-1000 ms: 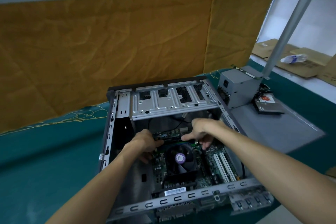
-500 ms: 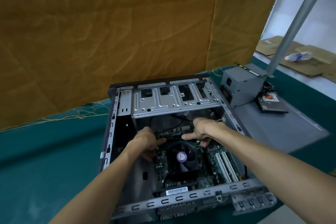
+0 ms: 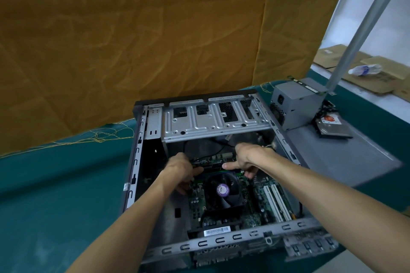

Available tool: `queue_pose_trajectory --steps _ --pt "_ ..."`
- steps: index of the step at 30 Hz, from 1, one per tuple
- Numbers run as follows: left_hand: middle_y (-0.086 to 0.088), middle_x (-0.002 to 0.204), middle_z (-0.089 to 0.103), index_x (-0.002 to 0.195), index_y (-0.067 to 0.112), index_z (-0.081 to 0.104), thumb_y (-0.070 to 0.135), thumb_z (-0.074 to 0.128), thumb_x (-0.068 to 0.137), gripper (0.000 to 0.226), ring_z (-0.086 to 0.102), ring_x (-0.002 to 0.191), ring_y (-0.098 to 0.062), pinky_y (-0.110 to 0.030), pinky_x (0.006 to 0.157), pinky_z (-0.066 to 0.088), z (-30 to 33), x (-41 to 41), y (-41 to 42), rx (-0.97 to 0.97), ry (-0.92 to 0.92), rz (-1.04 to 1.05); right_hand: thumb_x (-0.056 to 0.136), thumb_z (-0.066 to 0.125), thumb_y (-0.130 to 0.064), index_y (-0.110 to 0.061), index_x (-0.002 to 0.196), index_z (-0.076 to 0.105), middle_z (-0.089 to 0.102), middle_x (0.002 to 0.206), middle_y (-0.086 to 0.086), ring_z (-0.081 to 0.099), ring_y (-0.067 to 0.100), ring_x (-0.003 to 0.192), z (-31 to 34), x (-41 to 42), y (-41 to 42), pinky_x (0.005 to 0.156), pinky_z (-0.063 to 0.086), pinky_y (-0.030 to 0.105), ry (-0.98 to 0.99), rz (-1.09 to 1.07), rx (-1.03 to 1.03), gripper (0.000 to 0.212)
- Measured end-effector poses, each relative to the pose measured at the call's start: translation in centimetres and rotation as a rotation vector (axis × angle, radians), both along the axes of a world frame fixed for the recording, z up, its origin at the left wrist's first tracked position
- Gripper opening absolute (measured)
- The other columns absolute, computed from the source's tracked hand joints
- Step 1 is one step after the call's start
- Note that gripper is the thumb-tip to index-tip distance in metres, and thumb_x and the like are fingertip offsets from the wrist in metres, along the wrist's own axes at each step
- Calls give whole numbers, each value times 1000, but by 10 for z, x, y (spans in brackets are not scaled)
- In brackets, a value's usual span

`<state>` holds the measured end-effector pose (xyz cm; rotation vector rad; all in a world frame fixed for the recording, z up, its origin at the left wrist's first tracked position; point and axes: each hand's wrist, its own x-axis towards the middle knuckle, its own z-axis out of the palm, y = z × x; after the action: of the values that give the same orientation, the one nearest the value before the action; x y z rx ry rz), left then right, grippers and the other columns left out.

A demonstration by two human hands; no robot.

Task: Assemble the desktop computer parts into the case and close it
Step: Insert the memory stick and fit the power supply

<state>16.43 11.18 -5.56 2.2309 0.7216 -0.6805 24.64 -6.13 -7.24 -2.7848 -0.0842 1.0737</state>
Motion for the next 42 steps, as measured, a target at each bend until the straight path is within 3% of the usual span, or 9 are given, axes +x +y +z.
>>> queue_pose_trajectory --steps 4,7,12,14,17,21,32,38,42 --pt "-23 81 70 92 -7 58 37 74 91 47 64 56 -33 -40 55 57 -2 3 3 -18 45 7 85 70 -59 2 98 50 72 75 14 77 26 83 3 0 0 83 63 38 28 -16 17 66" --pt "-27 102 74 105 -12 62 39 73 92 53 73 79 -39 -41 63 59 -7 6 6 -46 54 -1 86 68 -60 7 114 51 73 78 14 73 23 73 3 -1 2 84 63 37 28 -23 14 74" --pt "-26 97 75 108 -13 63 39 75 90 56 72 75 -37 -44 65 62 -11 5 10 -65 36 -13 85 70 -61 4 106 52 71 74 15 68 21 64 7 -2 -1 72 63 32 21 -30 17 71" --pt "-25 94 75 111 -11 64 37 77 90 54 75 80 -38 -47 67 63 -8 2 10 -49 10 -35 86 68 -64 -3 96 55 68 82 11 64 21 67 11 -4 -4 63 56 32 -54 81 -4 63" --pt "-21 88 74 106 -7 62 37 77 90 50 76 73 -35 -42 55 63 -6 1 12 4 -40 -93 86 67 -68 -12 88 57 63 95 3 62 24 89 19 -7 -9 79 52 35 -197 303 -41 56" --pt "-19 89 71 96 -2 63 41 67 97 43 76 74 -36 -43 62 64 -3 1 15 69 -33 -203 81 81 -49 -21 96 56 64 88 -3 61 21 81 23 -14 -11 59 40 33 -433 556 54 40" --pt "-5 94 69 102 13 72 30 63 97 20 69 91 -23 -28 72 50 0 -17 37 237 -316 -414 96 68 -33 -20 104 62 70 110 5 66 32 99 25 -25 8 76 48 38 -685 908 22 17" --pt "-7 90 76 96 12 73 25 61 99 18 73 83 -21 -33 76 60 3 -20 40 57 -379 -323 93 74 -28 -27 89 61 69 82 -2 64 16 76 36 -30 -15 67 51 35 -372 430 564 14" --pt "-11 92 77 102 3 69 24 52 106 27 75 78 -19 -35 69 63 18 -23 37 -483 -427 -92 92 76 -10 -11 103 66 74 80 5 66 10 72 50 -40 -17 71 54 24 -115 221 939 15"
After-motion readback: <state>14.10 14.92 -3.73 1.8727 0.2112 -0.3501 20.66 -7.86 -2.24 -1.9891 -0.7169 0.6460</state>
